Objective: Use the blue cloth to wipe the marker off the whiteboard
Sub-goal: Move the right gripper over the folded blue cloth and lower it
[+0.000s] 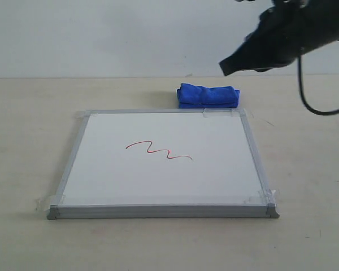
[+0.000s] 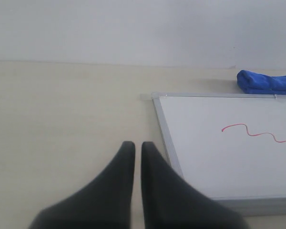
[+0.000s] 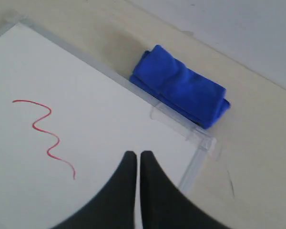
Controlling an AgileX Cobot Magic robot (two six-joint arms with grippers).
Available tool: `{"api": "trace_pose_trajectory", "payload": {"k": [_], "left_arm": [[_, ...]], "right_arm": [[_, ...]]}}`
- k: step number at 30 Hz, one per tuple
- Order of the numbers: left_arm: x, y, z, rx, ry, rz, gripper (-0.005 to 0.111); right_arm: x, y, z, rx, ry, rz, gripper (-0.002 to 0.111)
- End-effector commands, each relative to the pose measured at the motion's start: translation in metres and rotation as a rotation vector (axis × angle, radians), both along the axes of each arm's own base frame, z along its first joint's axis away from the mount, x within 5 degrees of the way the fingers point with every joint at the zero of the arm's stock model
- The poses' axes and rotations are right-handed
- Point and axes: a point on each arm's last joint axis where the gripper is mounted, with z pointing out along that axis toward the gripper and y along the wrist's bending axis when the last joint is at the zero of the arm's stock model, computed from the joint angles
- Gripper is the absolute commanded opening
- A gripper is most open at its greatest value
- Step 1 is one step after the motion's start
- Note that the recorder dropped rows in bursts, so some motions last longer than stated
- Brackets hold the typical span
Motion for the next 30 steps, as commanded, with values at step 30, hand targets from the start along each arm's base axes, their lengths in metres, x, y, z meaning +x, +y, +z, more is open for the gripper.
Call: {"api": "trace_pose_trajectory", "payload": {"k": [30], "left_arm": [[0.000, 0.000, 0.000, 0.004, -0.008, 0.003, 0.005]], "right_arm": [[0.195, 0.016, -0.109, 0.181, 0.326, -0.337, 0.020]]}}
